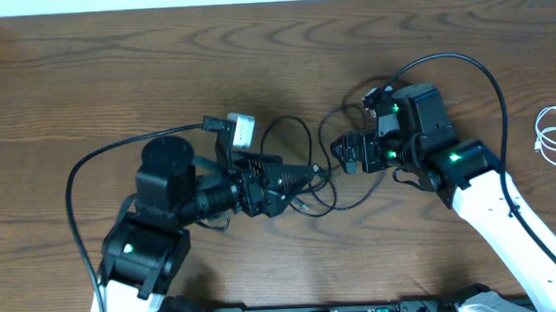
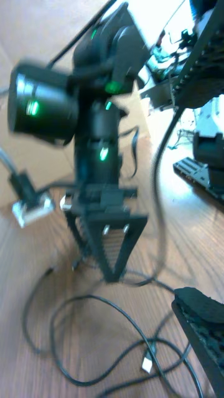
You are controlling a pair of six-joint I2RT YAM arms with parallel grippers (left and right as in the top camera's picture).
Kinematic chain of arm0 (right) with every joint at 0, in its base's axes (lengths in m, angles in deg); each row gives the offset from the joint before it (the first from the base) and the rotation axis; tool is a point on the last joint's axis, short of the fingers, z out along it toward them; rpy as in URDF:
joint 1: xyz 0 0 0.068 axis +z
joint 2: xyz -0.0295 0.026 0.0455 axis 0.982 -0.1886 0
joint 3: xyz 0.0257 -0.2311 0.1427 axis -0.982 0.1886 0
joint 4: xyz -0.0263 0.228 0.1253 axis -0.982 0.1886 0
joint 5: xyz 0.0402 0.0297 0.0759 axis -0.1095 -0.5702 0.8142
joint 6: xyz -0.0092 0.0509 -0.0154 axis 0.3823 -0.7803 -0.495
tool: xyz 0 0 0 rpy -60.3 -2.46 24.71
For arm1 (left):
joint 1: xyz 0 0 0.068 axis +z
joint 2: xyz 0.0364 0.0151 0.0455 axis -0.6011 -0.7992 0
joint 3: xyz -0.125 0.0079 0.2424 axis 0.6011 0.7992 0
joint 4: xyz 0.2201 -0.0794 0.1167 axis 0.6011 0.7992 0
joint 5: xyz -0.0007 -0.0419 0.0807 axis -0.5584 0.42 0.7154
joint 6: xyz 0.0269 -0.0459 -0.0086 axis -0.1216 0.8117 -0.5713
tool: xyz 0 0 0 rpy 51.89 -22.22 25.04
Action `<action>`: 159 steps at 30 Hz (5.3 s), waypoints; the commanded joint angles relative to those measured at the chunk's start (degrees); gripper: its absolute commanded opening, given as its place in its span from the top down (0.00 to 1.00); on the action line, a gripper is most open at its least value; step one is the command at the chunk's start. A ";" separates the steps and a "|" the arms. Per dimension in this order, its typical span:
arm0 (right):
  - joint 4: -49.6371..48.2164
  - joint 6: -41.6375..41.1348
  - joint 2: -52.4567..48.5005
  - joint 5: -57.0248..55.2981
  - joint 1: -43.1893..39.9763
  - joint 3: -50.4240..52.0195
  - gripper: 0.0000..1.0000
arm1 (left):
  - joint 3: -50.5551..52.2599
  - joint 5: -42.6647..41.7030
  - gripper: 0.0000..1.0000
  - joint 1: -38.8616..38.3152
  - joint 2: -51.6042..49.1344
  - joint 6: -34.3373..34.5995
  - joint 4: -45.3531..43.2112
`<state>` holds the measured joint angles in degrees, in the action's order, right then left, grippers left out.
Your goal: Untangle cables
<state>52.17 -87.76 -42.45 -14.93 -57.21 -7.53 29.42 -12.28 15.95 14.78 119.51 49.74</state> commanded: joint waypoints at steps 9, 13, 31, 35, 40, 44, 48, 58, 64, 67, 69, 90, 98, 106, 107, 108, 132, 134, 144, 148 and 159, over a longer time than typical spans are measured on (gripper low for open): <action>-4.68 -2.14 -10.34 -1.95 -0.63 -1.03 0.01 | 0.31 -0.92 0.02 0.26 4.76 -6.14 5.77; -5.73 -9.38 -12.76 -7.63 -2.10 -1.03 0.01 | 0.31 2.86 0.02 0.26 4.76 -6.91 9.60; -2.25 -15.06 -15.39 -10.03 -3.58 2.19 0.01 | 0.31 9.57 0.02 0.26 4.76 -9.38 16.39; -5.92 -15.02 -17.46 -9.68 -3.45 2.86 0.01 | 0.33 9.57 0.02 0.24 4.74 -9.38 16.81; -7.78 -15.06 -19.69 -9.81 -3.45 2.86 0.05 | 0.33 9.57 0.02 0.24 4.74 -9.38 16.83; -8.26 -15.04 -21.81 -9.81 -3.45 2.86 0.13 | 0.33 9.57 0.02 0.26 4.74 -9.38 16.81; -8.59 -15.04 -23.89 -9.81 -3.45 2.86 0.21 | 0.33 9.60 0.02 0.24 4.70 -9.38 16.81; -9.44 -15.02 -24.74 -9.77 -3.76 2.80 0.46 | 0.33 9.55 0.02 0.24 1.60 -9.38 17.97; -9.42 -15.02 -21.79 -5.81 -5.40 2.73 0.43 | 0.33 9.57 0.02 0.24 0.24 -9.38 18.27; -9.11 -15.54 -21.35 -5.44 -5.97 2.73 0.50 | 0.33 9.60 0.02 0.24 -0.13 -9.40 18.27; -8.33 -16.41 -21.38 -5.42 -5.95 2.75 0.60 | 0.33 9.60 0.02 0.24 -0.20 -9.40 18.27; -18.18 -19.28 -21.49 -5.16 -4.24 9.57 0.96 | 0.33 9.60 0.02 0.24 -0.24 -9.38 18.29; -21.42 -14.43 -15.54 8.17 -5.92 9.46 0.99 | 0.33 9.60 0.02 0.24 -0.24 -9.35 18.27; -25.27 -13.68 5.90 12.50 -6.71 9.46 0.99 | 0.33 17.86 0.02 0.24 -0.26 -8.24 20.31; -25.20 -13.70 8.66 12.52 -6.71 9.38 0.99 | 0.33 19.71 0.02 0.24 -0.31 -7.45 20.76; -24.94 -13.73 11.32 12.50 -6.71 9.35 0.99 | 0.33 21.29 0.02 0.24 -0.46 -6.64 21.11; 14.86 1.90 3.50 16.61 -6.47 -36.89 0.99 | 0.33 30.14 0.02 0.24 -23.26 -4.35 23.19; 17.07 4.61 0.37 18.18 -6.38 -42.99 0.99 | 0.33 30.84 0.02 0.24 -26.47 -4.37 23.19; 19.02 12.28 -3.39 12.96 -4.87 -53.31 0.99 | 0.33 32.74 0.02 0.20 -38.77 -4.37 22.93; 25.09 12.28 -4.26 9.35 -4.87 -53.09 0.99 | 0.33 32.74 0.02 0.20 -42.18 -4.37 22.75; 42.01 12.28 -11.39 -9.31 -4.96 -51.87 0.99 | 0.33 32.72 0.02 0.20 -44.28 -4.79 22.32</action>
<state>91.84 -76.20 -51.38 -16.57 -62.37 -60.03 29.46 19.46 15.95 -29.26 115.10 72.03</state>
